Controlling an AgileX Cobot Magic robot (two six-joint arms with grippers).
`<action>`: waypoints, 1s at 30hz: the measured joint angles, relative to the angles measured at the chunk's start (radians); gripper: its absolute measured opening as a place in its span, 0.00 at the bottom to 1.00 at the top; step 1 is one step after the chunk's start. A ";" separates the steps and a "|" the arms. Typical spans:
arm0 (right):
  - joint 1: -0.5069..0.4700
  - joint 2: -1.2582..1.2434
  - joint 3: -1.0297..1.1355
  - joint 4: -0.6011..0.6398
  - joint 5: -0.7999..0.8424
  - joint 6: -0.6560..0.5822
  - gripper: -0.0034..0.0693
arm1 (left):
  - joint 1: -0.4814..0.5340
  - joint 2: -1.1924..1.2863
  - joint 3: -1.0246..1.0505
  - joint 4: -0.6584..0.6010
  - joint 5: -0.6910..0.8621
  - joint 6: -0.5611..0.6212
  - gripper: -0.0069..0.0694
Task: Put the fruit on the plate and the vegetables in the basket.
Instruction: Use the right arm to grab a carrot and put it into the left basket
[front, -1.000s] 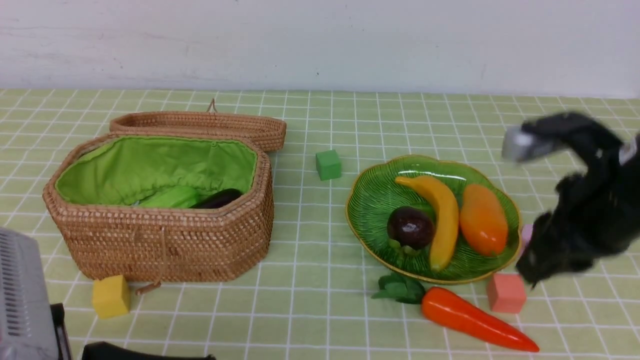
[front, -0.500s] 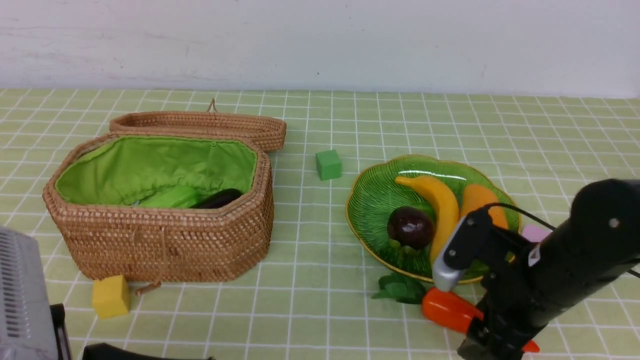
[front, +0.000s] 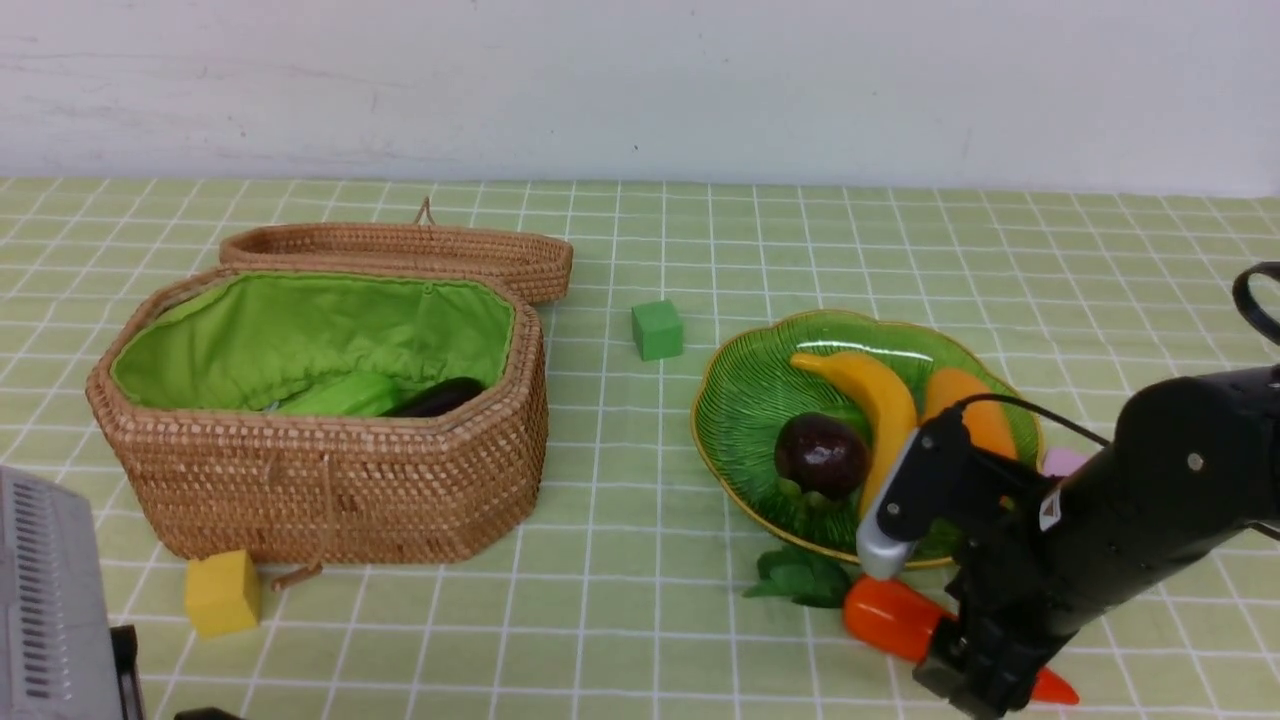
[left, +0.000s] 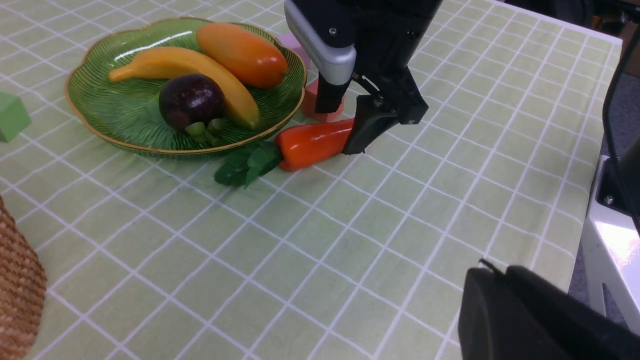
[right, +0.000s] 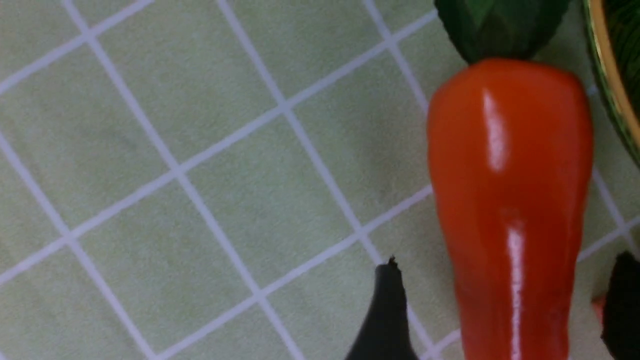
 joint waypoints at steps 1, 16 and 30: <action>0.000 0.009 0.000 0.000 0.000 0.000 0.79 | 0.000 0.000 0.000 0.000 0.000 0.000 0.12; 0.001 0.098 -0.002 -0.008 0.009 0.000 0.49 | 0.000 0.000 0.000 0.000 0.000 0.000 0.12; 0.059 0.010 -0.016 0.092 0.183 -0.014 0.42 | 0.000 0.000 -0.003 0.000 -0.019 -0.018 0.09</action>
